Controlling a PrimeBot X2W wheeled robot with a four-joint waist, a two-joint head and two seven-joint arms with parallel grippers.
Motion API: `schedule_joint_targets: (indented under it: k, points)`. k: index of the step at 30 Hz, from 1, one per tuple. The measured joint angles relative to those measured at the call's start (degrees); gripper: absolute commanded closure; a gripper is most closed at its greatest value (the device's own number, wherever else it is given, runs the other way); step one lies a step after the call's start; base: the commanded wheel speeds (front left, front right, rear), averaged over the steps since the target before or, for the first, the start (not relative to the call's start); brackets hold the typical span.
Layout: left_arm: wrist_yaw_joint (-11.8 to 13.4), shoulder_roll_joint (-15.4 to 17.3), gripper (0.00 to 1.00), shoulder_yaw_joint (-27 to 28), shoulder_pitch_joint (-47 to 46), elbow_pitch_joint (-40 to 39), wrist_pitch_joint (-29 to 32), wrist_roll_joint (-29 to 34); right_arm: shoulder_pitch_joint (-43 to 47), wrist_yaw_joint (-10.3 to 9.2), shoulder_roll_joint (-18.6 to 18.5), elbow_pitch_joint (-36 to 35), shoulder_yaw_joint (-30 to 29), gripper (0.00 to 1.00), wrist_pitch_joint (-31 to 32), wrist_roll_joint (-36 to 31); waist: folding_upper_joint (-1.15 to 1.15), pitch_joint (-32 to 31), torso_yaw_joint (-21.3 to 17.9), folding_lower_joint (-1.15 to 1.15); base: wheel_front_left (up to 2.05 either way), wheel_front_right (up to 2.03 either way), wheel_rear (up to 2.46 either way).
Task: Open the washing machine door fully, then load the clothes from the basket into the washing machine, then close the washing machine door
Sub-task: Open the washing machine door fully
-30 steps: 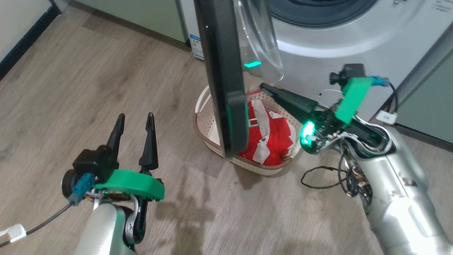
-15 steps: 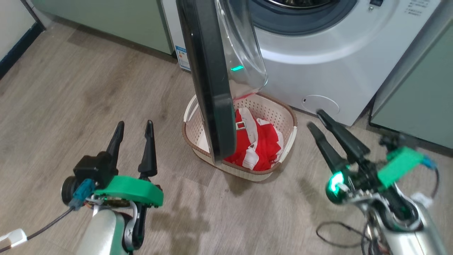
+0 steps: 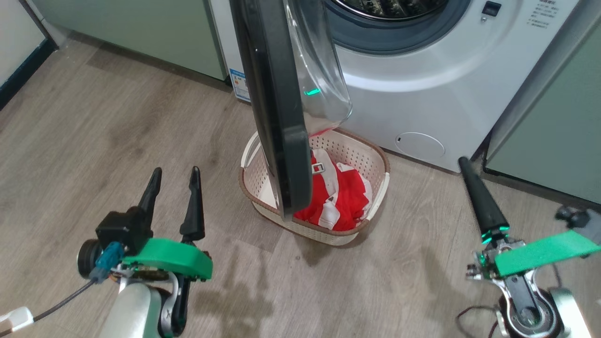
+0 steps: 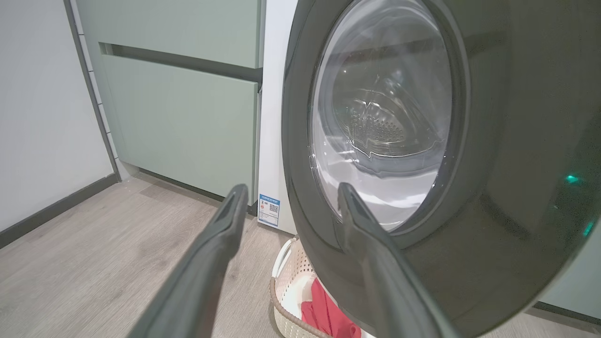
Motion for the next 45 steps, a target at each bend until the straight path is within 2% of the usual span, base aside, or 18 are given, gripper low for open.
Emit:
schedule_joint_targets:
  k: [3,6,10,13,16,27,45]
  points:
    - [0.42,0.13,0.0,-0.08,0.01,-0.03,0.05,0.0,-1.99,0.0,-0.36,0.07,-0.26,0.0,-6.0,-10.99,0.0,-0.1,-0.09,0.0,0.0,0.0,0.0]
    - [0.43,0.23,0.0,-0.12,0.02,-0.18,0.05,0.0,-5.45,0.0,-1.83,0.18,-0.49,0.0,-11.6,-25.68,0.0,-0.17,-0.08,0.0,0.0,0.0,0.0]
    - [0.51,0.31,0.0,-0.21,0.03,-0.27,0.05,0.0,-7.54,0.01,-1.89,1.31,-0.45,0.0,-15.8,-42.55,0.0,-0.3,-0.03,0.0,0.0,0.0,0.0]
    - [0.87,0.38,0.0,-0.24,0.04,-0.33,0.05,0.0,-7.47,0.02,-1.14,4.03,-0.46,0.0,-16.89,-51.43,0.0,-0.29,0.08,0.0,0.0,0.0,0.0]
    - [0.94,0.42,0.0,-0.29,0.05,-0.35,0.05,0.0,-7.13,0.03,-0.34,6.7,-0.43,0.0,-17.74,-56.93,0.0,-0.42,0.18,0.0,0.0,0.0,0.0]
    - [0.99,0.57,0.0,-0.56,0.55,-0.33,0.05,-0.05,-6.61,0.04,0.24,13.15,-0.08,0.0,-19.46,-64.29,0.0,-0.54,0.05,0.0,0.0,0.0,0.0]
    - [1.49,1.0,0.0,-1.67,0.95,-0.22,0.05,-0.65,-7.99,0.04,0.44,16.05,0.15,0.0,-20.36,-65.31,0.0,-0.3,-0.08,0.0,0.0,0.0,0.0]
